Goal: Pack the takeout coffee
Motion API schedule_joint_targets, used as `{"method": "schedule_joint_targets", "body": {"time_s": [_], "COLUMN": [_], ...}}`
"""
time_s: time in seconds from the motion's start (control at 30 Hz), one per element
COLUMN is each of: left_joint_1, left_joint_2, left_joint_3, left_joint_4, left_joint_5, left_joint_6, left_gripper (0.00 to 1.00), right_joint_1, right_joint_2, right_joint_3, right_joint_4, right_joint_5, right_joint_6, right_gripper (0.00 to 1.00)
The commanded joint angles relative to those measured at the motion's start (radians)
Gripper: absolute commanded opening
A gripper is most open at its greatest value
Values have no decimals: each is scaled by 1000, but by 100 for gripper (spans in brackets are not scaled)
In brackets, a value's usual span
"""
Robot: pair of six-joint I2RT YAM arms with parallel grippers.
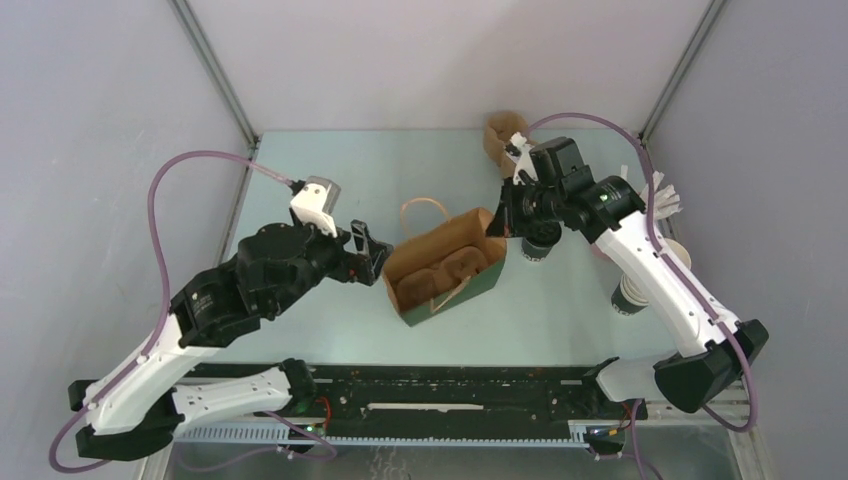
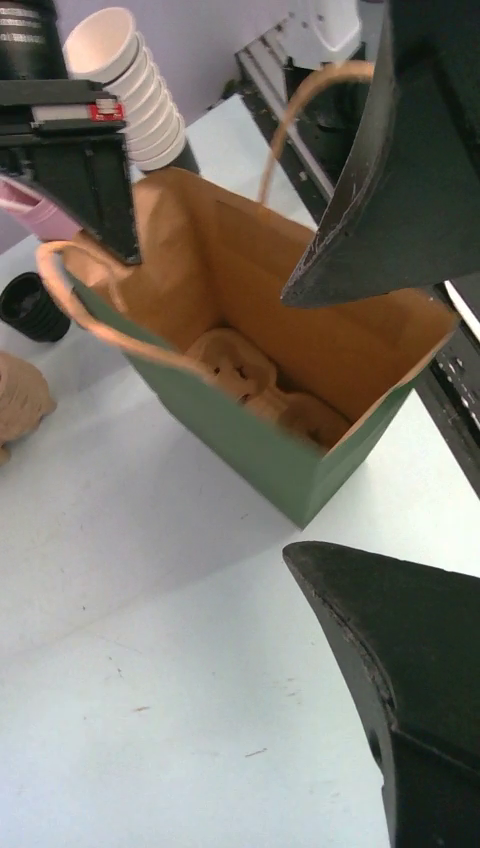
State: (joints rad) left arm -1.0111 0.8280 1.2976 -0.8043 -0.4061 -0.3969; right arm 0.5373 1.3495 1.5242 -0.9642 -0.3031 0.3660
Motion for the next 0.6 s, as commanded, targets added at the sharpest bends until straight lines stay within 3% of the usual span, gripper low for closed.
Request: {"method": "schedule_joint_targets", "body": {"time_s": [0.0, 0.17, 0.4, 0.5, 0.57], "left_joint_1": [26, 65, 63, 53, 11], "left_joint_2": [33, 79, 101, 166, 221], "left_joint_3": [71, 90, 48, 67, 128], "left_joint_4": [-104, -162, -204, -232, -276], "left_joint_5": [-92, -83, 34, 61, -13], "left_joint_6": [-145, -184, -314, -312, -308], "left_gripper": [88, 75, 81, 71, 65], "right_joint_1": [47, 59, 97, 113, 123], "right_joint_2": [-19, -3, 25, 31, 35], "right_joint_3": [-23, -4, 36, 42, 53], "right_joint_4": [64, 55, 8, -4, -22], "right_joint_5": [44, 98, 211, 242, 278], "right_joint_6": [38, 45, 53, 54, 55], "right_gripper": [0, 0, 0, 0, 0]}}
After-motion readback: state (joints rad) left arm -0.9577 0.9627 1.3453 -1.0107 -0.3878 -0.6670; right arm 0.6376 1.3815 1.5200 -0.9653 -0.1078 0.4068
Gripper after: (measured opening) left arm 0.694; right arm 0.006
